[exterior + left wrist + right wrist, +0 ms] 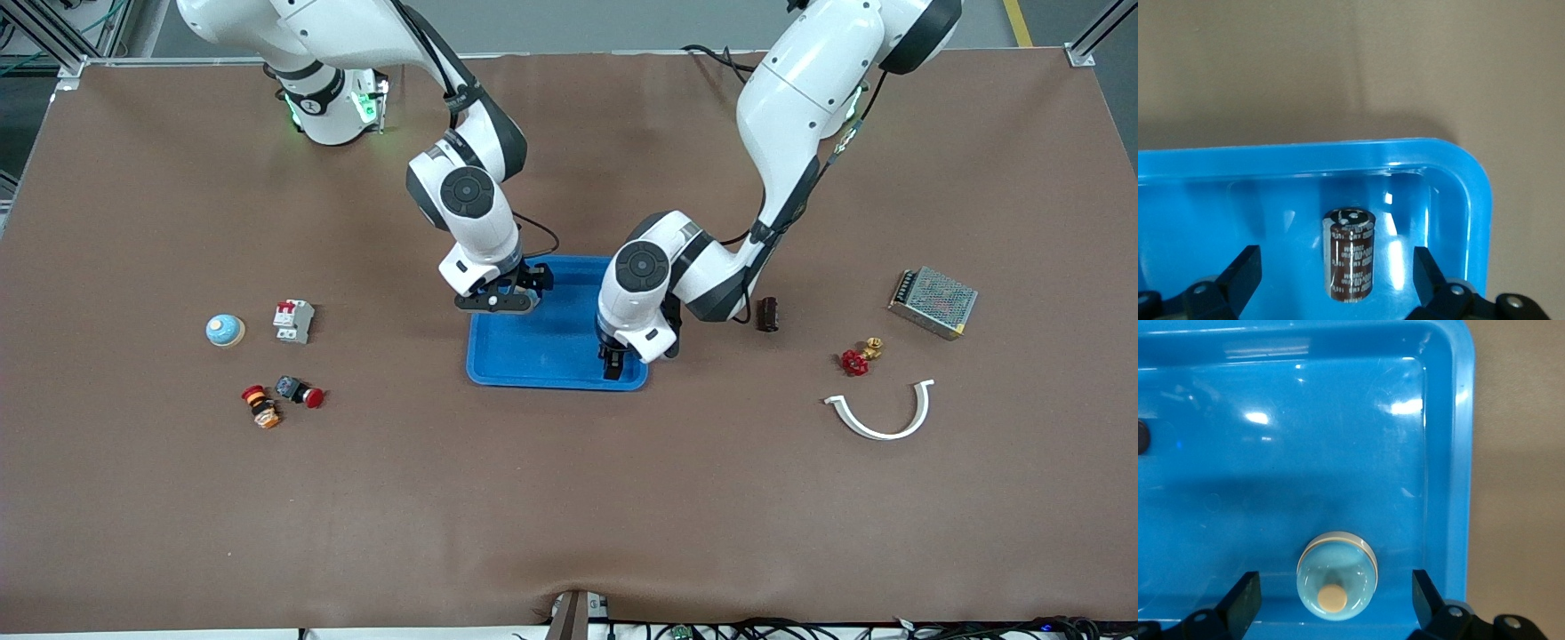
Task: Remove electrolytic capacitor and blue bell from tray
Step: 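Lower the right gripper onto the second bell while the left gripper grips the capacitor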
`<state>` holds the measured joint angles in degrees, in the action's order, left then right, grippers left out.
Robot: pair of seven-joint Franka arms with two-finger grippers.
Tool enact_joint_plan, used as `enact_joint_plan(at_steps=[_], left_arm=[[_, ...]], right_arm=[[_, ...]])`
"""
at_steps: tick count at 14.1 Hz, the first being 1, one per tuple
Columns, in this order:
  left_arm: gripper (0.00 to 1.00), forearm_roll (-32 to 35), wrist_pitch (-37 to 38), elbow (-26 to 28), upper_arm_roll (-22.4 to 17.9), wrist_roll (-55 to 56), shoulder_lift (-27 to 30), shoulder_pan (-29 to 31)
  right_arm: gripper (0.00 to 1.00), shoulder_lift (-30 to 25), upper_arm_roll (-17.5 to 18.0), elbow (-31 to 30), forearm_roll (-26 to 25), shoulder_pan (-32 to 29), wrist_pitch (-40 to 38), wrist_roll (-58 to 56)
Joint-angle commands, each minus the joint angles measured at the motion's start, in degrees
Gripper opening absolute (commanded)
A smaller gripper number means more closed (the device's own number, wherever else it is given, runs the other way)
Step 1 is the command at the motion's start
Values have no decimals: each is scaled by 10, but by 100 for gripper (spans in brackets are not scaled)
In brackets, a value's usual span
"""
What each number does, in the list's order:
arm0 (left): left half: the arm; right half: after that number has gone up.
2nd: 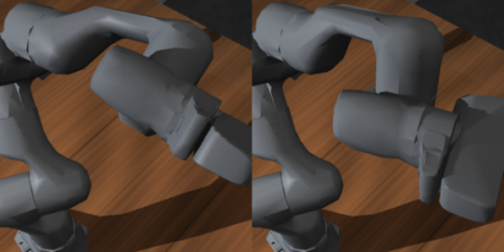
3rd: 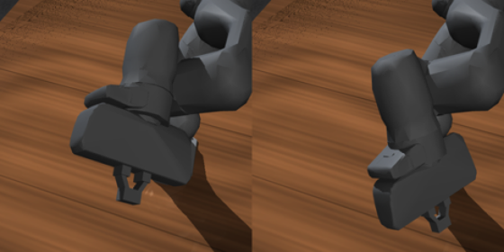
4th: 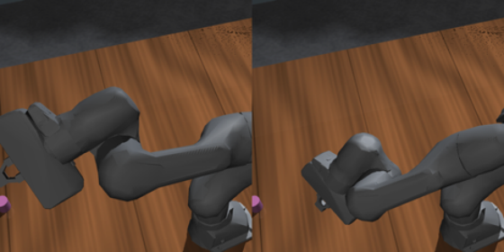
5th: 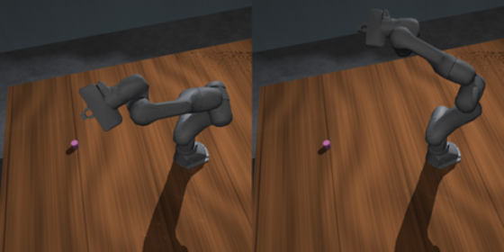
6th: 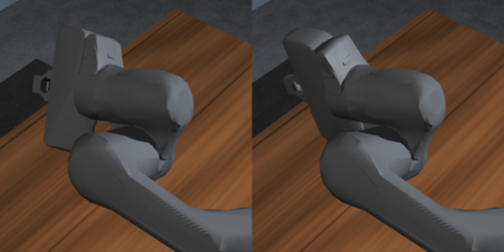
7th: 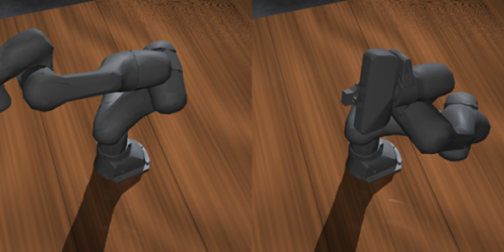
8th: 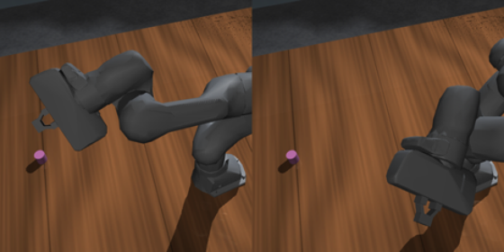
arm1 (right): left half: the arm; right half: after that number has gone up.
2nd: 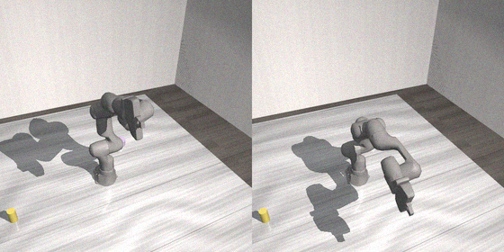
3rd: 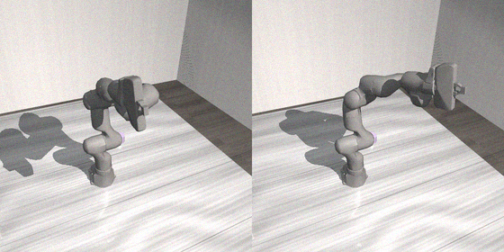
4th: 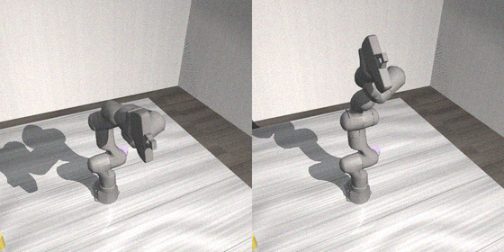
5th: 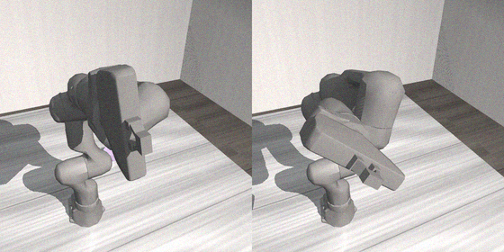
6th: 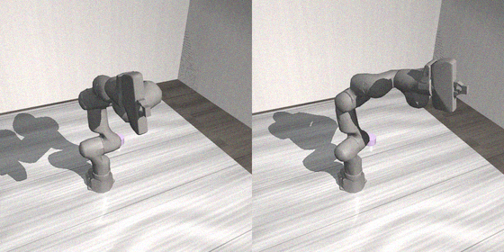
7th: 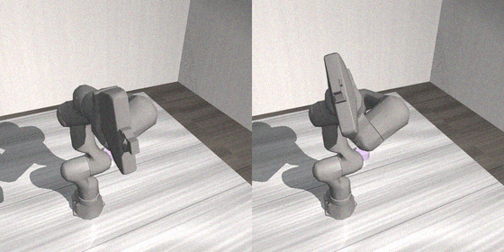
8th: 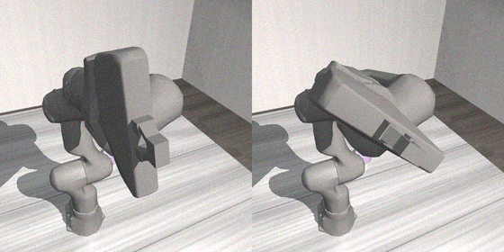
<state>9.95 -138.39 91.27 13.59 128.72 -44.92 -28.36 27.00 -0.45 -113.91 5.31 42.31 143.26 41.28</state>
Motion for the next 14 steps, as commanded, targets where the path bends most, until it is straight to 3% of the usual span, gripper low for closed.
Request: enact_joint_plan(at_steps=[1, 4, 7, 12, 14], left_arm=[[100, 22, 3, -18, -8, 12, -17, -10], [99, 29, 2, -18, -8, 11, -23, -10], [85, 29, 3, -20, -8, 12, -21, -12], [88, 30, 12, -37, -8, 8, -11, -12], [78, 30, 29, -47, -7, 9, -14, -12]], right_arm=[[100, 22, -6, -2, -14, 21, 30, 12], [100, 38, -6, -2, -14, 27, 47, 12], [100, 44, -7, -3, -14, 28, 48, 12], [100, 45, -8, -3, -15, 27, 46, 11], [100, 47, -8, -3, -15, 27, 46, 11]])
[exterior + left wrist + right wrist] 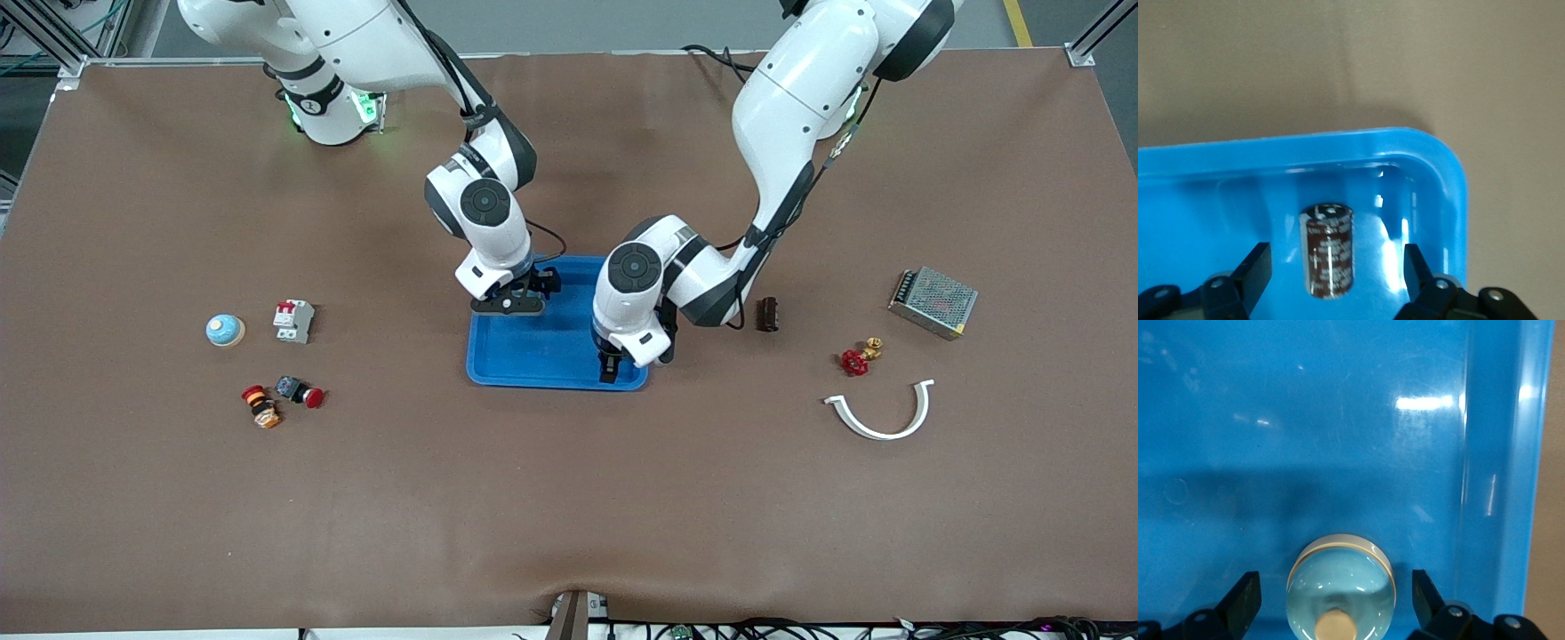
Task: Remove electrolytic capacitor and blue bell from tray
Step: 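Lift the bell out with the right gripper while the left gripper lifts the capacitor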
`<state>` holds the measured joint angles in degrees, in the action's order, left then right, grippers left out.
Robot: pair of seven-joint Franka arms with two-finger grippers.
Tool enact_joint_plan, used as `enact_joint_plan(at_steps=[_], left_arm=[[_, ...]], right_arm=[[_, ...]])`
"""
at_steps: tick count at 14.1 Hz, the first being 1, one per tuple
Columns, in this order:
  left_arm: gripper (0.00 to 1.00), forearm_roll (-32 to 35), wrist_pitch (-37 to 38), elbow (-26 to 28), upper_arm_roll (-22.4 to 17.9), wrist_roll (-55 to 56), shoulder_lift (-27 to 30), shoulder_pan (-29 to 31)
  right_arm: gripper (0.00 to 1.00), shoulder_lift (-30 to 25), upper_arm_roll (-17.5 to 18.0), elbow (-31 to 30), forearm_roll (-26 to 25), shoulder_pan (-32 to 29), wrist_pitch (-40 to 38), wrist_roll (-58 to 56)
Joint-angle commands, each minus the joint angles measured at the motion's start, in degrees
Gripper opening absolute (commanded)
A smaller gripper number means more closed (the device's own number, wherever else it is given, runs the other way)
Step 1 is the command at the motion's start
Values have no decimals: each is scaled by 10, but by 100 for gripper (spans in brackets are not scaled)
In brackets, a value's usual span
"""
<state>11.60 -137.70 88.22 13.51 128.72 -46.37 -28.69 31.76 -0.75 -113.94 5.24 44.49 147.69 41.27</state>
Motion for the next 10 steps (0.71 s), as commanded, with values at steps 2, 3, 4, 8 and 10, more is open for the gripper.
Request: enact_joint_plan(at_steps=[2, 3, 4, 8, 10], left_arm=[[78, 14, 22, -16, -7, 9, -1, -8], [78, 15, 22, -16, -7, 9, -1, -8], [78, 18, 22, -16, -7, 9, -3, -8], [40, 22, 22, -15, -7, 9, -5, -8], [0, 25, 28, -15, -7, 7, -3, -8]], right_arm=[[100, 1, -5, -2, -15, 5, 1, 11], [100, 2, -5, -2, -15, 5, 1, 11], [100, 3, -5, -2, -15, 6, 1, 11], [100, 8, -5, -1, -15, 6, 1, 11], [100, 8, -5, -1, -15, 6, 2, 11]])
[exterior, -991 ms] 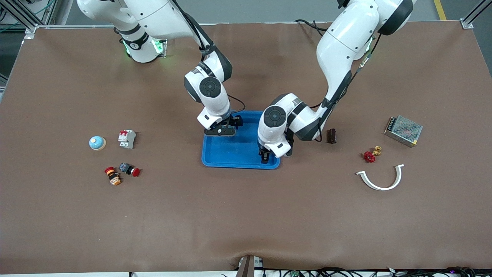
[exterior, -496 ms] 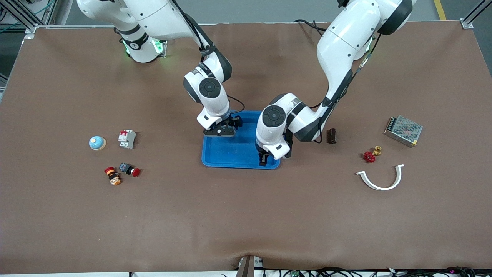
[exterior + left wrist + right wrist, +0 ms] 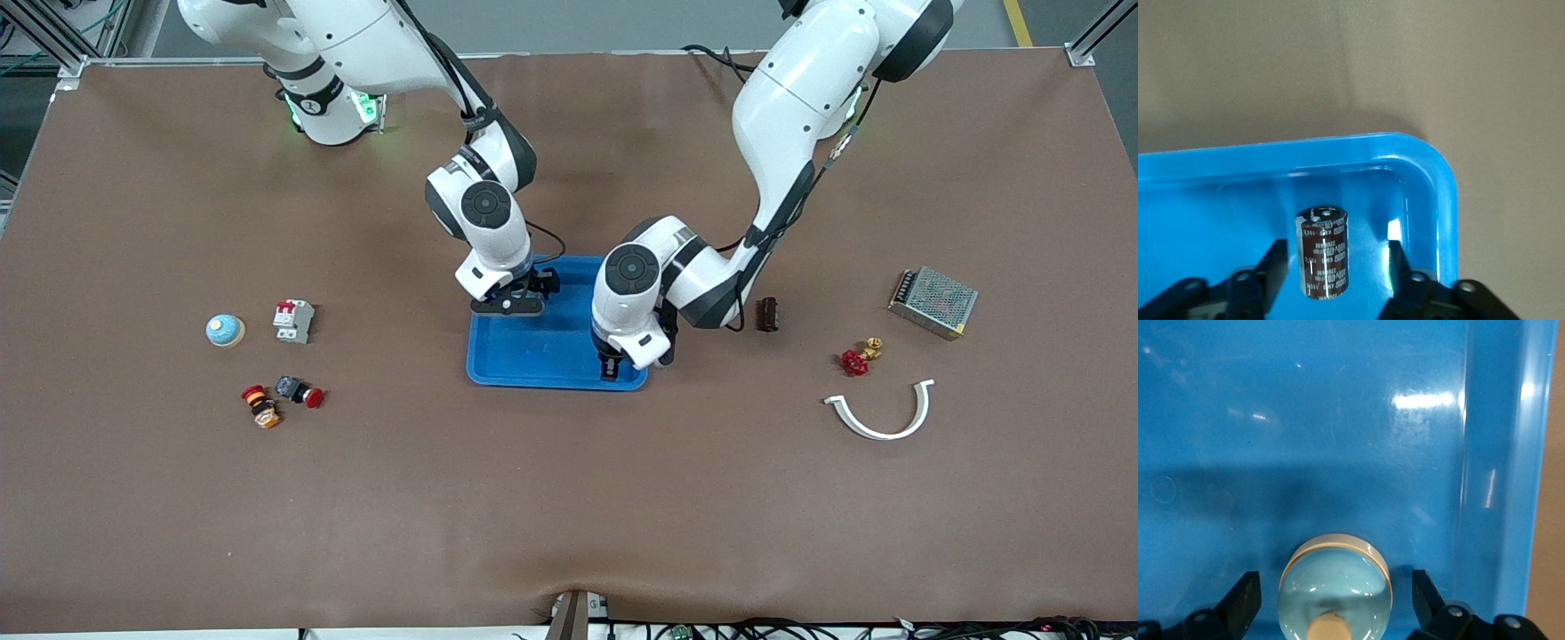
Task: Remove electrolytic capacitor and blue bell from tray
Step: 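Lift the bell out with the right gripper while the left gripper lifts the capacitor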
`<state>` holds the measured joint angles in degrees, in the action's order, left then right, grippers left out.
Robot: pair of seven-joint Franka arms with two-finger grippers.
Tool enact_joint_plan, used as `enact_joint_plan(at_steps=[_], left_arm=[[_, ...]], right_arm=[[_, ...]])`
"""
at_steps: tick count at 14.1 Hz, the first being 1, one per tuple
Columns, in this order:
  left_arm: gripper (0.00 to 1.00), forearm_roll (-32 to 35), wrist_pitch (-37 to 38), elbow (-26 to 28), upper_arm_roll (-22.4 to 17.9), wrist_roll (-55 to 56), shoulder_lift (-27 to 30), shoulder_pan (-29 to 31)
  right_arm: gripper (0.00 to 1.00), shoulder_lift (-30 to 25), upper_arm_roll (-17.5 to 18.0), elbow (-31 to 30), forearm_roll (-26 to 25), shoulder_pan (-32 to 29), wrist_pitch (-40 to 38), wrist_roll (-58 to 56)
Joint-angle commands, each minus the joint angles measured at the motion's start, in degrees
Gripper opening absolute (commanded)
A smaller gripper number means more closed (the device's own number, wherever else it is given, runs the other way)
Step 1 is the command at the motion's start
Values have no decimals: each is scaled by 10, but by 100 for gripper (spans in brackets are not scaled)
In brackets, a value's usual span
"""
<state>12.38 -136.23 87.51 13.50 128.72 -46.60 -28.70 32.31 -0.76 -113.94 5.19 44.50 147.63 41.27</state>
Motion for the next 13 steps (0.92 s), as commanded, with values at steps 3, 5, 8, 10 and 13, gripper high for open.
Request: enact_joint_plan(at_steps=[3, 5, 8, 10, 13], left_arm=[[0, 32, 34, -9, -7, -4, 3, -7], [0, 32, 62, -9, -6, -27, 11, -7], [0, 25, 138, -41, -1, -64, 17, 0], [0, 21, 174, -59, 3, -72, 19, 3], [0, -8, 209, -64, 2, -111, 39, 7]], right_arm=[[100, 3, -5, -1, -14, 9, 4, 12], [86, 3, -4, -1, -14, 9, 4, 11], [55, 2, -4, 2, -14, 8, 3, 12], [44, 2, -4, 5, -14, 8, 3, 11], [43, -2, -4, 14, -13, 5, -6, 9]])
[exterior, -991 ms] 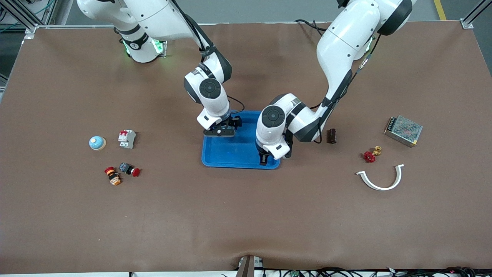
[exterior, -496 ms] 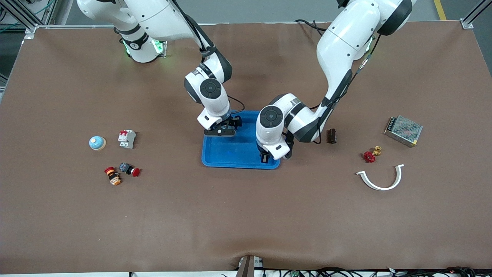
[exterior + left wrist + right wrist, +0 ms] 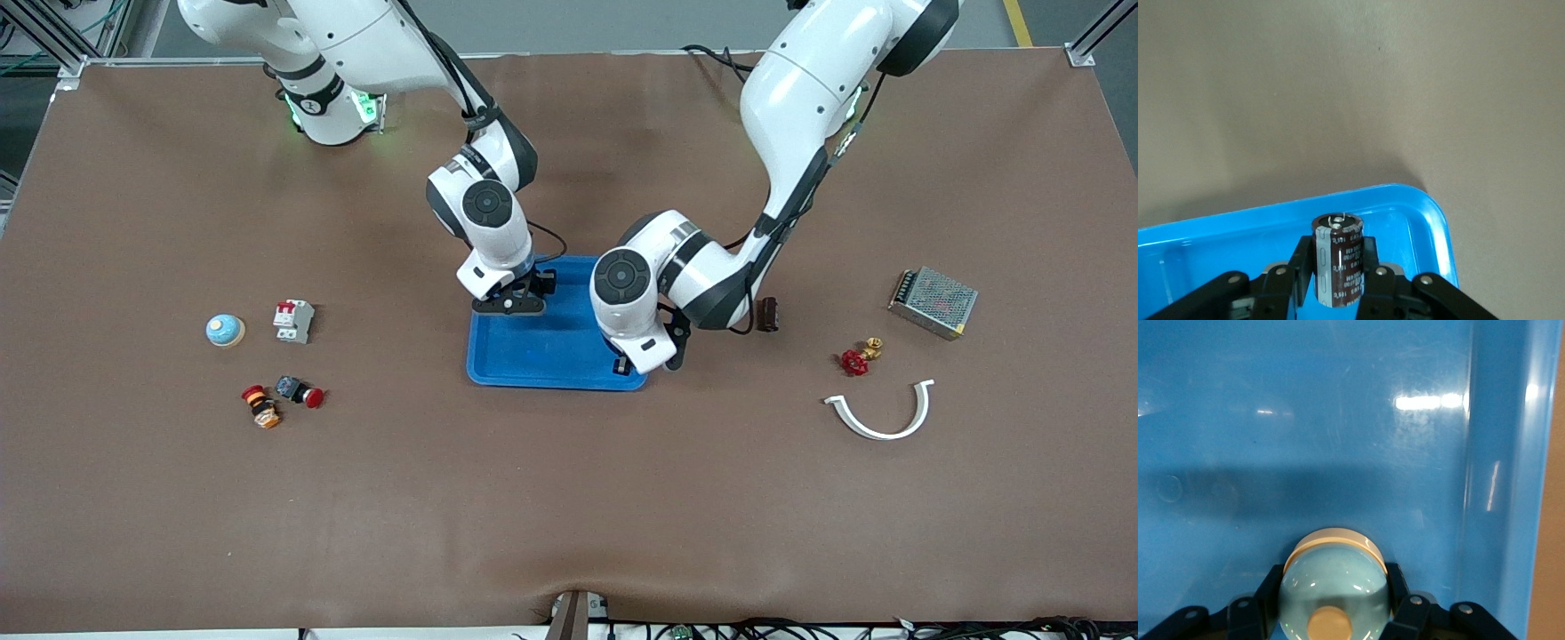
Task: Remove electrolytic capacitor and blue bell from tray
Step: 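Lift the bell out with the right gripper while the left gripper lifts the capacitor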
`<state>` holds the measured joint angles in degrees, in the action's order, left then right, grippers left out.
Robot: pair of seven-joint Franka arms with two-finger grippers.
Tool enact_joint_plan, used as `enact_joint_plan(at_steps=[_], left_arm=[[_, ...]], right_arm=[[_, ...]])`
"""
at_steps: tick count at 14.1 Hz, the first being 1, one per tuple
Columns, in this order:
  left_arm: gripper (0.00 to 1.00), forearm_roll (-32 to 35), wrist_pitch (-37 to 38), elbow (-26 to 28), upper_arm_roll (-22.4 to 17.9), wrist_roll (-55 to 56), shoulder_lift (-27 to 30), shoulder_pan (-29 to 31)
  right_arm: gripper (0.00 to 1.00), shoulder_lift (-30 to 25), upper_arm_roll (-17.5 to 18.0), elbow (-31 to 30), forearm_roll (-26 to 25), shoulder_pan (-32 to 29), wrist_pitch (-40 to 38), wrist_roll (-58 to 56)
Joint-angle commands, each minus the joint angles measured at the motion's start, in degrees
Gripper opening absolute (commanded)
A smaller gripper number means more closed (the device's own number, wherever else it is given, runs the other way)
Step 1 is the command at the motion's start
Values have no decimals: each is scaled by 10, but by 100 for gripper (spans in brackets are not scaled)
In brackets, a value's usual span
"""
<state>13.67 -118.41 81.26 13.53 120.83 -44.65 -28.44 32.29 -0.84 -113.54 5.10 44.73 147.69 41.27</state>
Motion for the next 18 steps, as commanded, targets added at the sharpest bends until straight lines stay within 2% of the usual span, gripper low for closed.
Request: enact_joint_plan(at_steps=[1, 4, 8, 10, 12, 15, 16, 18], left_arm=[[0, -29, 41, -1, 3, -58, 30, 11], [0, -49, 81, 1, 1, -183, 58, 17], [0, -56, 108, 26, 1, -359, 79, 37], [0, -54, 103, 58, 2, -446, 103, 56], [0, -53, 72, 112, 2, -516, 134, 77], [0, -44, -69, 231, 1, -590, 186, 113], [0, -43, -96, 251, 0, -608, 189, 119], [0, -23, -106, 260, 0, -653, 185, 140]], right_arm=[[43, -9, -3, 10, -12, 1, -13, 7], [43, -47, -4, 38, -12, -8, -101, 0], [43, -93, -3, 131, -11, -67, -317, -63], [43, -131, -3, 131, -11, -102, -356, -102], [43, -166, -2, 130, -11, -143, -404, -159], [43, -208, -4, 105, -11, -211, -428, -267], [43, -214, -4, 93, -11, -234, -424, -306], [43, -217, -4, 73, -11, -270, -408, -359]])
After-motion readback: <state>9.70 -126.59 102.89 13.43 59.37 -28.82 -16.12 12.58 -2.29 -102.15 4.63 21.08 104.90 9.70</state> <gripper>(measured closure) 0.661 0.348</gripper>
